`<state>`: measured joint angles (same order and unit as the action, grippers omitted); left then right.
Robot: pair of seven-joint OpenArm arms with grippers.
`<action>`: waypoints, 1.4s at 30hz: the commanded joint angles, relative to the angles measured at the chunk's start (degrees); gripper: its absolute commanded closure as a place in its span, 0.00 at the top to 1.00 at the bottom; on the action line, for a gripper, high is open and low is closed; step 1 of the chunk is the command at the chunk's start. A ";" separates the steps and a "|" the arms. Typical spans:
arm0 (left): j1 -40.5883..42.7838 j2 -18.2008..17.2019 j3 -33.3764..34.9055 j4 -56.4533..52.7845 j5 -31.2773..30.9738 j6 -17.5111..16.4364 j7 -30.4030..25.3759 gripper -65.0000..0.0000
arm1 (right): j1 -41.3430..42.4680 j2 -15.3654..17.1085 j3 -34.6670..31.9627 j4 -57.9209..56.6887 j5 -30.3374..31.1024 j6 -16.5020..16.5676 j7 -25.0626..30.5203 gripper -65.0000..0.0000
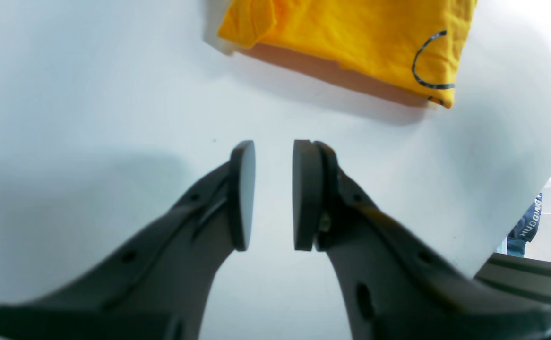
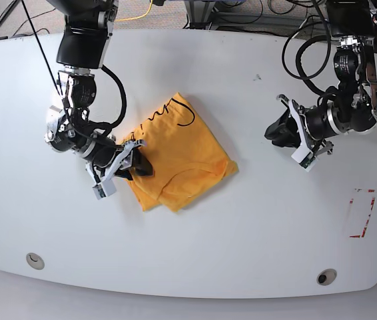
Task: Layout the t-shirt on the table in an organized manner, then fold the t-shirt properly
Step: 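Release the right gripper and lift it off the folded shirt, then grasp the folded shirt corner with the right gripper and tug it straight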
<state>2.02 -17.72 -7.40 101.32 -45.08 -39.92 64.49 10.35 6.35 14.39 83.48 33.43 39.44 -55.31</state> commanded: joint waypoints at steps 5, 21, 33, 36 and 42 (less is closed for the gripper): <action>-2.33 -0.61 2.87 0.88 -1.03 -0.08 -0.97 0.19 | -2.13 0.55 0.60 7.55 1.69 0.56 0.94 0.84; -2.51 -0.61 5.07 0.88 -1.03 -0.08 -0.97 0.19 | -2.04 6.71 1.56 11.95 -0.60 0.56 1.29 0.97; -2.51 -0.61 5.07 0.79 -1.03 -0.08 -0.97 0.19 | -0.02 6.18 -4.85 9.57 -11.58 0.56 4.45 0.25; -2.51 -0.44 5.07 0.79 -1.03 -0.08 -0.97 0.19 | 0.77 5.21 -5.91 3.68 -15.54 0.56 8.32 0.22; -2.51 0.53 5.07 0.79 -1.03 -0.08 -0.97 0.19 | 2.18 4.77 -6.00 -7.13 -20.11 0.56 16.50 0.23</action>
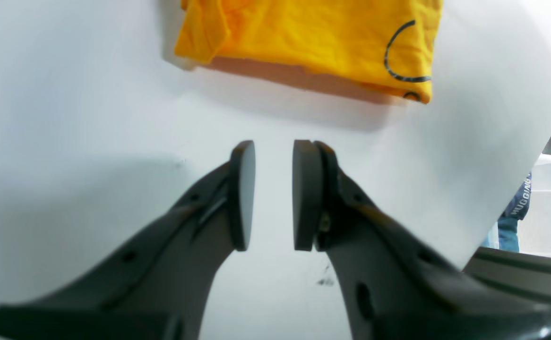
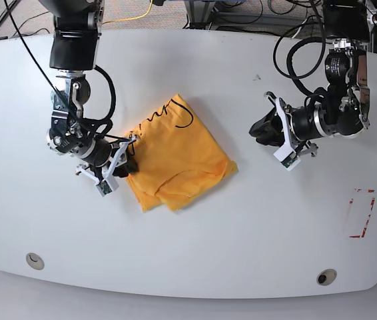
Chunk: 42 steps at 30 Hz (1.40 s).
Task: Layout the t-shirt on the table in an organized manner, then fold the t-shirt properly
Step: 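Grasp the folded shirt corner with the right gripper and tug it straight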
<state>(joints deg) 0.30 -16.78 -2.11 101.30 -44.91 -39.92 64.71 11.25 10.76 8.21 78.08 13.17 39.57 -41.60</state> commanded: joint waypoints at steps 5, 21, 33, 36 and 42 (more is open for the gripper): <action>-0.78 -0.41 -0.22 0.81 -1.20 -0.08 -1.19 0.19 | 0.58 0.36 0.19 -4.02 0.15 0.43 4.02 0.21; -0.69 -0.41 -0.22 0.90 -1.20 -0.08 -1.19 0.19 | -14.28 -4.22 0.10 11.72 -0.11 0.43 -0.29 0.21; -0.69 -0.41 1.63 0.90 -1.20 -0.08 -1.10 0.19 | -22.81 -8.79 0.01 26.22 -0.20 0.43 -7.85 0.22; -0.69 -0.41 1.63 0.90 -1.20 -0.08 -1.10 0.19 | -23.51 -9.05 -0.08 28.25 -0.20 0.43 -8.81 0.22; -0.78 -0.41 1.63 0.81 -1.20 -0.08 -1.19 0.19 | -23.16 -9.14 -0.08 32.55 0.06 0.43 -12.24 0.24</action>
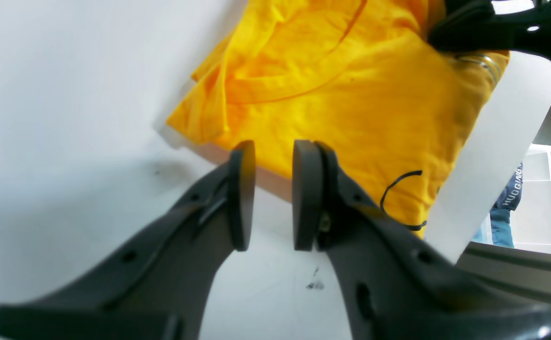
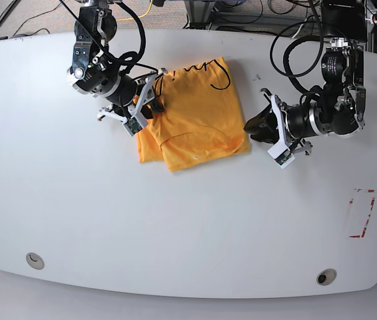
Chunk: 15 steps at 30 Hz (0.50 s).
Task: Layout the t-shirt on the table in an organized manner, then fold the t-shirt properly
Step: 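Grasp the folded shirt corner with the right gripper and tug it straight, then press both grippers against the shirt sides to square the folded bundle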
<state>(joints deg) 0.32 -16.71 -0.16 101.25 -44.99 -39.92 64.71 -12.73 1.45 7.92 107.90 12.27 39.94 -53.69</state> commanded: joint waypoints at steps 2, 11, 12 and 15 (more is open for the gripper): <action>-0.80 -0.48 -0.32 0.86 -1.12 -0.08 -1.19 0.19 | 1.52 0.35 0.30 4.41 1.05 0.06 -1.74 0.30; -2.21 -0.39 -0.23 -0.99 -0.33 -0.08 -1.19 0.19 | 7.24 3.16 3.11 5.64 0.61 0.06 -3.58 0.49; -2.29 -0.39 -0.23 -1.43 0.11 -0.08 -1.19 0.19 | 8.12 3.16 3.73 4.67 0.61 0.06 -3.58 0.48; -2.47 0.58 -0.23 -2.75 2.49 -0.08 -1.28 0.19 | 10.84 3.60 5.66 0.63 0.61 0.06 -3.32 0.38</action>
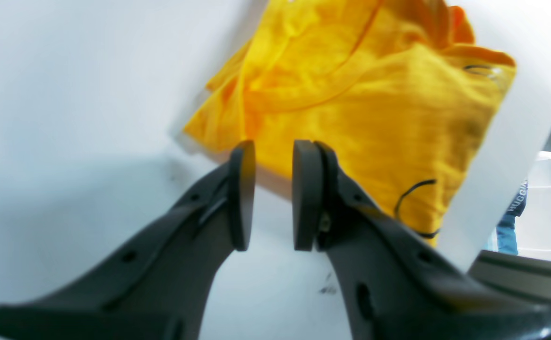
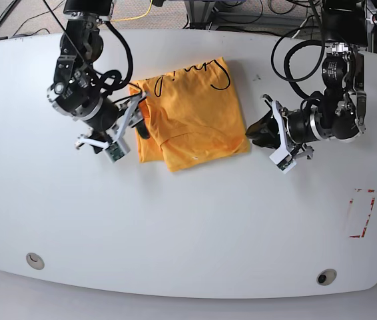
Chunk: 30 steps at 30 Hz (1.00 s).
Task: Layout the t-shirt on the table in an organized manner, then fold the t-shirt properly
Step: 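Press both grippers against the shirt sides to square the folded bundle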
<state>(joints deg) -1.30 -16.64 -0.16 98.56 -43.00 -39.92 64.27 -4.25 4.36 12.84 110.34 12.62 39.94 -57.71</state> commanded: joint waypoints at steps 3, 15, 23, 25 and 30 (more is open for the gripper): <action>-1.38 3.15 -0.23 -0.67 3.75 -0.08 -0.84 0.19 | 5.26 2.36 1.71 -7.88 0.26 0.06 2.90 0.21; -3.58 11.24 0.65 -2.17 16.23 -0.08 -0.75 0.19 | 7.55 4.74 -0.23 -22.74 0.87 0.06 11.52 0.10; -4.90 13.35 5.22 -6.74 23.53 -0.08 -1.81 0.19 | 5.17 3.42 -4.27 -22.83 0.87 0.06 12.75 0.10; -5.42 13.61 6.19 -7.71 24.50 -0.08 -2.69 0.19 | 5.09 2.28 -4.88 -22.83 0.34 0.06 12.75 0.10; -7.18 14.14 8.21 -12.63 26.70 -0.08 -3.30 0.19 | 3.86 0.52 -6.20 -22.92 0.34 0.06 13.27 0.10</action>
<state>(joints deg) -6.70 -2.52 7.70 86.91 -16.47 -39.92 61.65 -0.60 5.50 7.14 86.54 12.19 39.46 -45.52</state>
